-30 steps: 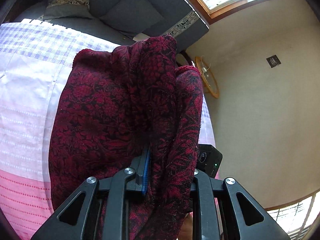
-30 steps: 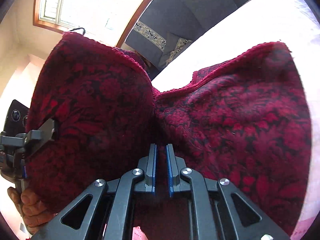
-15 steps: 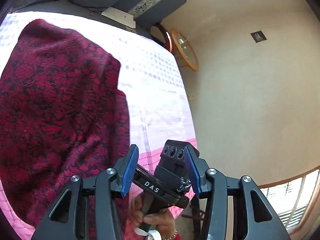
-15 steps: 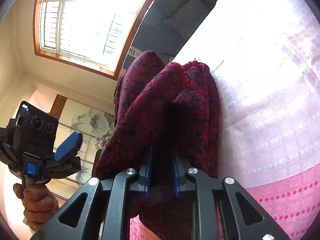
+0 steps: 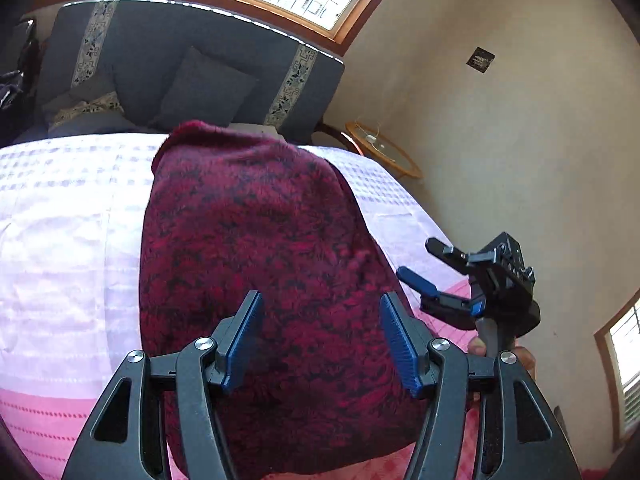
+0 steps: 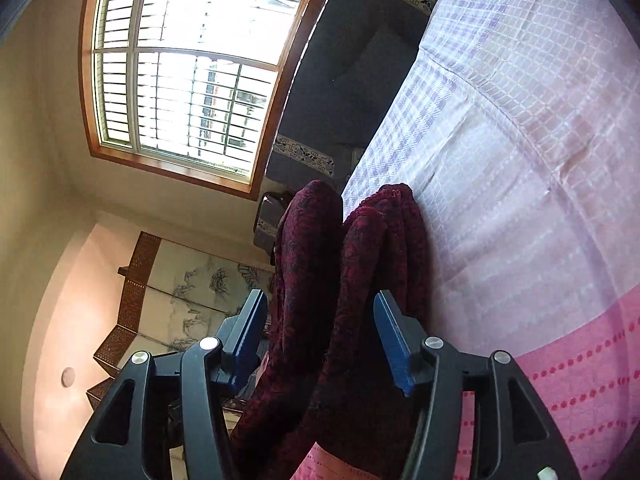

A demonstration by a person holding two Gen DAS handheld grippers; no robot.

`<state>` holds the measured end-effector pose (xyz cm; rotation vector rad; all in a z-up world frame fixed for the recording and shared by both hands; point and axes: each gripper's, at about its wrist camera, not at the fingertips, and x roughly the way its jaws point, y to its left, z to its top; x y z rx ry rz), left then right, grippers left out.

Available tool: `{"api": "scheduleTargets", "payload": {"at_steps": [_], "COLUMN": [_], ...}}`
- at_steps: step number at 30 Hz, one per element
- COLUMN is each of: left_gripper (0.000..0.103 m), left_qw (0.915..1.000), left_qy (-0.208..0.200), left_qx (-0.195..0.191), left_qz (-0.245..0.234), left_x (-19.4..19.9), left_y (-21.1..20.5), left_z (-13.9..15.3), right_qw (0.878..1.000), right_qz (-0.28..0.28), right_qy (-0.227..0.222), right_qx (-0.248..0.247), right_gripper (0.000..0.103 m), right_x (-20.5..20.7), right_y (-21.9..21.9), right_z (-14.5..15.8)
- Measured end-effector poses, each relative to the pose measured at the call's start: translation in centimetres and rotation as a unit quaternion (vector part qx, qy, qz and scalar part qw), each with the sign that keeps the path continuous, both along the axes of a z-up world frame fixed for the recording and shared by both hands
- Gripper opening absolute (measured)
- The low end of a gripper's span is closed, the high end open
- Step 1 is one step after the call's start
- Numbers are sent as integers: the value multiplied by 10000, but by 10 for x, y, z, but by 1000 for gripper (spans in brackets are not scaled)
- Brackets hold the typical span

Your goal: Fold small clothes

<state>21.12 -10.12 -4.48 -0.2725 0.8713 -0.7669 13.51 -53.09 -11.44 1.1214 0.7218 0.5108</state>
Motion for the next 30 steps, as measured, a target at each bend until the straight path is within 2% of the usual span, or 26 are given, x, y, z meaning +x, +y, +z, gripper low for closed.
{"api": "scheduleTargets", "payload": {"at_steps": [2, 4, 8, 11, 14, 15, 16, 17, 20, 23, 26, 30], "left_gripper": [61, 61, 61, 61, 61, 61, 61, 61, 61, 69, 71, 71], "left_qw": [9997, 9993, 9987, 9982, 9982, 9985, 9985, 9985, 9969, 9943, 9959, 9987], "left_qy": [146, 72, -102, -337, -289, -247, -214, -217, -336, -585, -686, -396], "left_qx": [-176, -334, -239, -28, -177, -196, -257, -341, -677, -880, -548, -290], "left_qz": [-75, -172, -434, -502, -485, -458, -426, -372, -197, 104, 232, 138], "left_x": [-13, -23, -38, -46, -47, -46, -46, -47, -54, -56, -47, -35], "left_y": [1, -7, -27, -34, -30, -27, -24, -19, 1, 18, 18, 10], "left_z": [-28, -40, -54, -56, -56, -55, -54, -49, -30, -16, -20, -46], "right_qw": [10000, 9997, 9953, 9911, 9878, 9868, 9832, 9790, 9790, 9790, 9789, 9824], "right_qz": [85, 127, 132, 302, 559, 621, 641, 658, 546, 364, 215, 62], "right_qy": [-41, -50, -64, 194, 397, 346, 314, 320, -22, -250, -176, 241], "right_qx": [-20, -218, -959, -1285, -1401, -1453, -1683, -1903, -1966, -1988, -2024, -1849], "right_gripper": [55, 55, 58, 58, 58, 53, 26, 13, 13, 13, 13, 13], "right_x": [4, 13, 29, 54, 71, 76, 79, 81, 70, 49, 37, 35], "right_y": [5, 10, 25, 40, 54, 60, 67, 72, 70, 55, 34, 9], "right_z": [7, 16, 35, 30, 13, 13, 16, 21, 40, 53, 43, 6]}}
